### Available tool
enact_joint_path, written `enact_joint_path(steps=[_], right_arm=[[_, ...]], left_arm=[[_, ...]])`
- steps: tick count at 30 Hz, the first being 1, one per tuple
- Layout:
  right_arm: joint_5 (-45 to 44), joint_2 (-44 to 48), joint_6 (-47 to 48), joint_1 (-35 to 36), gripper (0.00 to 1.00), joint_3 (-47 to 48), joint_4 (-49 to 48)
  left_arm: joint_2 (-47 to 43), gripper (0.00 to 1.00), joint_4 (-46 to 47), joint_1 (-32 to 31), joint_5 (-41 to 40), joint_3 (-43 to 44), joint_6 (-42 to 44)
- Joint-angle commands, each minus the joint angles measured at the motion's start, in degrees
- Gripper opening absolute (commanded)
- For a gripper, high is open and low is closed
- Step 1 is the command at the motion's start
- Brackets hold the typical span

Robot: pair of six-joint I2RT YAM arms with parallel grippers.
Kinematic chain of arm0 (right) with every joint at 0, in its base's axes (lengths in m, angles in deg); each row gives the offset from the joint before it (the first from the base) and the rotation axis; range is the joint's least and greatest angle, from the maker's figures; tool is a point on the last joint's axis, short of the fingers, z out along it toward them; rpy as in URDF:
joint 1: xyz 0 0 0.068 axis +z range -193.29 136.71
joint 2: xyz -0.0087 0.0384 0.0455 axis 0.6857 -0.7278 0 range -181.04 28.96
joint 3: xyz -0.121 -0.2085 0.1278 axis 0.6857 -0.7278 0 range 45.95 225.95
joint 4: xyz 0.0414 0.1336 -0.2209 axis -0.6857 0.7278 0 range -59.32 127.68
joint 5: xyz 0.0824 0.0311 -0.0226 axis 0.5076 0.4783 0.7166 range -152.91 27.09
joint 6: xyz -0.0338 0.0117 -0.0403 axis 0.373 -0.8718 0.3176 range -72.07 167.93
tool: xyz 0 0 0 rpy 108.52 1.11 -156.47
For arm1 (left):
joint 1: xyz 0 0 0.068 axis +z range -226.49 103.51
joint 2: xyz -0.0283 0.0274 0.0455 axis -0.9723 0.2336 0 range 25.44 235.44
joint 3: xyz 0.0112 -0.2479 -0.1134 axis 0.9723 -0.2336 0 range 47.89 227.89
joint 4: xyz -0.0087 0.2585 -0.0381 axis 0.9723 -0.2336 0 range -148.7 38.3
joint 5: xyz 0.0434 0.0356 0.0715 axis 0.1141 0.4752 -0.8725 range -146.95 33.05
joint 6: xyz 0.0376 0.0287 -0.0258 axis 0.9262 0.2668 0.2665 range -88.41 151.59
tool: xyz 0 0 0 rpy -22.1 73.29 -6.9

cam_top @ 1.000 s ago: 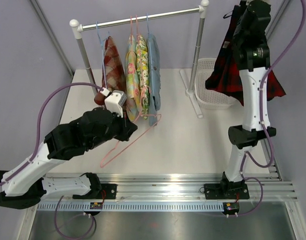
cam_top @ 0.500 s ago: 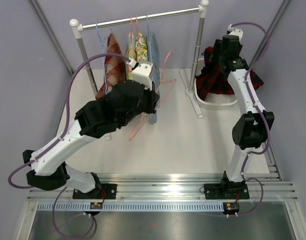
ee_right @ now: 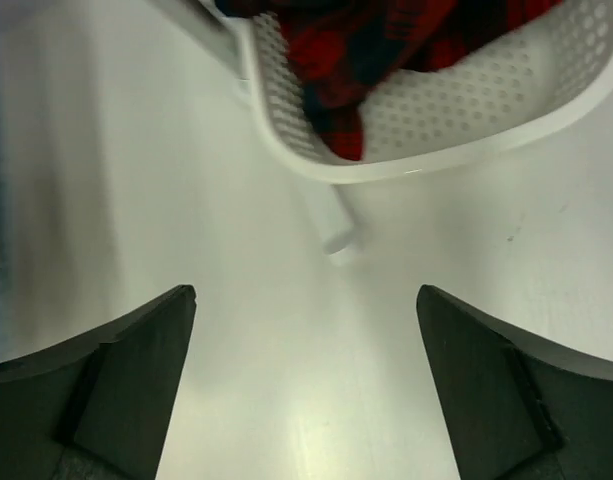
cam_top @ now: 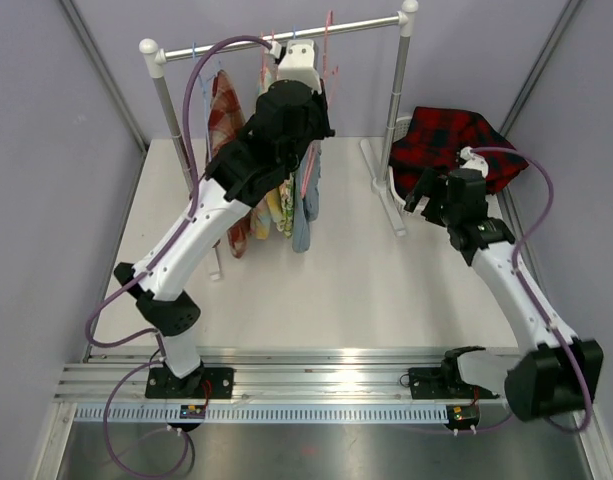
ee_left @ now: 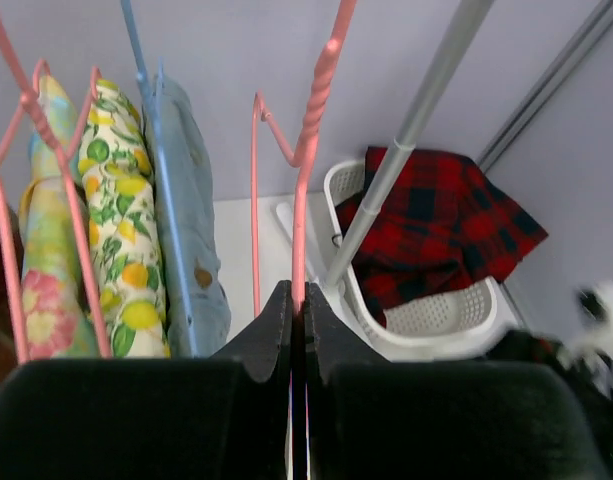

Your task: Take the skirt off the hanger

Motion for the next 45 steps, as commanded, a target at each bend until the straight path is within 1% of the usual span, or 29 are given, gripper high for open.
enact_joint_path(steps=[1, 2, 3, 4, 5, 6, 8, 12, 15, 17, 20, 22, 27, 30, 31, 34, 35, 38, 42, 43, 45], right_arm=[[3.5, 12.7, -3.2, 3.5, 1.0, -4.6, -2.9], [4.1, 15.1, -3.1, 4.0, 0.99, -6.8, -2.6], [4.5, 18.9, -3.0, 4.4, 0.99, -7.5, -1.5], [4.6, 20.6, -3.0, 5.0, 0.99, -8.1, -0.5], [4.8, 22.1, -2.8, 5.0, 0.99, -8.6, 0.4], [5.1, 24.7, -2.5, 5.0, 0.99, -8.6, 2.7], [4.9, 26.6, -1.8, 5.0, 1.0, -8.1, 4.9], [5.1, 31.0, -1.1, 5.1, 0.99, -7.4, 8.7], [5.9, 32.2, -1.5, 5.1, 0.99, -7.3, 9.8], [6.3, 32.5, -1.8, 5.1, 0.99, -7.3, 9.9], [6.8, 32.9, -2.4, 5.1, 0.99, -7.4, 10.0], [6.9, 33.4, -2.5, 5.1, 0.99, -7.4, 10.1], [7.0, 34.0, -2.8, 5.1, 0.99, -7.1, 10.7], [6.9, 34.4, -3.0, 5.1, 0.99, -6.6, 11.5], [6.8, 34.6, -3.0, 5.1, 0.99, -6.3, 11.6], [6.8, 35.6, -3.1, 5.2, 0.99, -5.7, 12.8], [6.8, 36.1, -3.1, 5.1, 0.99, -5.6, 13.3], [6.6, 37.2, -3.3, 5.1, 1.0, -5.3, 14.5], [6.9, 38.7, -3.7, 5.0, 1.0, -5.3, 15.5], [6.8, 39.0, -3.8, 5.1, 0.99, -5.5, 15.6], [7.0, 39.5, -3.9, 5.1, 1.0, -5.6, 16.0]], left_arm=[[3.1, 0.0, 13.4, 0.7, 2.3, 3.5, 2.7], [4.1, 0.0, 17.1, 1.0, 2.9, 4.6, 3.6], [5.2, 0.0, 18.6, 1.1, 3.4, 5.7, 4.1], [8.3, 0.0, 20.4, 1.1, 3.3, 7.2, 4.6], [9.9, 0.0, 20.5, 1.3, 2.8, 11.3, 4.9], [11.8, 0.0, 20.3, 1.6, 2.7, 13.3, 4.6], [14.5, 0.0, 20.7, 2.7, 3.5, 15.1, 2.5], [15.6, 0.0, 25.0, 4.2, 5.0, 10.6, -0.7], [19.1, 0.0, 23.3, 4.8, 5.9, 13.4, -2.6], [19.7, 0.0, 22.0, 4.9, 6.0, 14.1, -3.5], [18.5, 0.0, 21.2, 4.8, 7.3, 11.5, -5.0], [16.8, 0.02, 20.5, 4.8, 8.1, 9.6, -5.6], [14.3, 0.05, 18.3, 4.7, 9.1, 7.4, -6.2], [12.4, 0.23, 17.3, 4.2, 10.4, 6.5, -5.8], [11.9, 0.38, 17.2, 3.8, 10.4, 6.1, -5.3], [8.1, 0.53, 17.0, 1.9, 8.4, 4.6, -2.4], [6.2, 0.61, 16.9, 0.8, 7.8, 4.6, -1.0], [2.8, 0.65, 15.4, -0.6, 4.9, 4.0, 0.9], [-4.4, 0.68, 14.8, -0.7, -0.4, -1.2, 2.1], [-5.4, 0.69, 14.9, -0.6, -1.2, -4.4, 2.8], [-6.7, 0.69, 14.0, -0.6, -3.3, -6.0, 3.4]])
